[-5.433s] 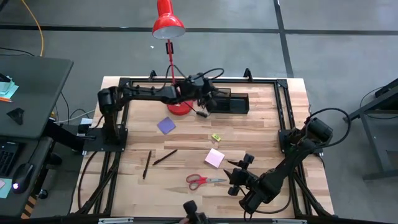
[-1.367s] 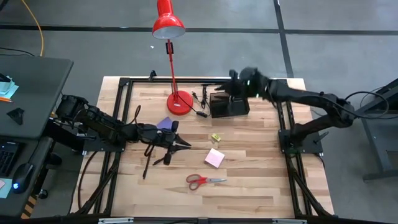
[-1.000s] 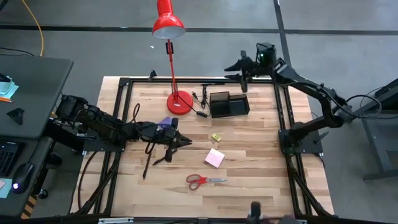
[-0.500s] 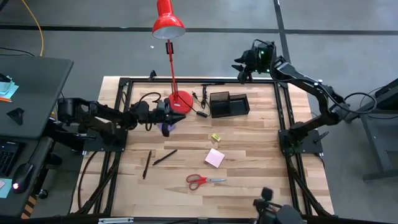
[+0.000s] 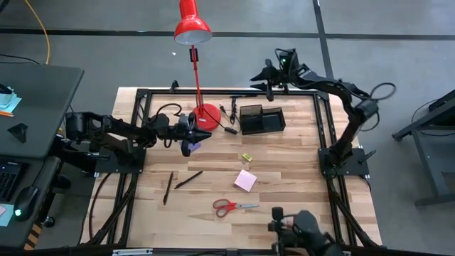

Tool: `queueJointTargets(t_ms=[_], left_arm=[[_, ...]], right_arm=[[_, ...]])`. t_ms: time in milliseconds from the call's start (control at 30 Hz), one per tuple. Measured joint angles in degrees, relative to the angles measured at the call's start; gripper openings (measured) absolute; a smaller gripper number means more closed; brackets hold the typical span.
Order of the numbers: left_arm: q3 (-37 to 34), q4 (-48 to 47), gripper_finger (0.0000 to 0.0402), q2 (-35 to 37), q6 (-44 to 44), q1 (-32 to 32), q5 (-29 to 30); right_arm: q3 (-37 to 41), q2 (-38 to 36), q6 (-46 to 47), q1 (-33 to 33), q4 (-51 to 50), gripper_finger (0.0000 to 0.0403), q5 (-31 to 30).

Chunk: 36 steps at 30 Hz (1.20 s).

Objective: Pick and place office supplies into organizer
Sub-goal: Put the black pen into the black desk organizer

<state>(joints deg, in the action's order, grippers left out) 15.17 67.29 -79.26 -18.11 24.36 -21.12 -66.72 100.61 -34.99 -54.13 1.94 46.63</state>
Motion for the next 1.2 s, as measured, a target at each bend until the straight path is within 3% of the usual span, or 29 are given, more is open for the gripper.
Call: queueJointTargets(t_ms=[400, 833, 1000, 1200], left_arm=[[0.01, -0.09, 0.0033, 0.00, -0.34, 0.00, -4.40], [0.03, -0.09, 0.0033, 0.00, 0.22, 0.00, -4.40], [0.03, -0.09, 0.0033, 0.00, 1.18, 0.00, -4.40], [0.05, -0.09, 0.0033, 0.00, 1.17, 0.00, -4.58]], right_arm=[[-5.59, 11.74, -6.13, -1.14, -5.12, 0.0113, 1.66], [-5.64, 13.13, -4.94, -1.36, -8.15, 0.0112, 0.45], [-5.61, 15.61, -2.92, -1.25, -6.98, 0.0112, 8.43], [-5.57, 16.59, -1.16, -1.14, -7.62, 0.0112, 2.84]])
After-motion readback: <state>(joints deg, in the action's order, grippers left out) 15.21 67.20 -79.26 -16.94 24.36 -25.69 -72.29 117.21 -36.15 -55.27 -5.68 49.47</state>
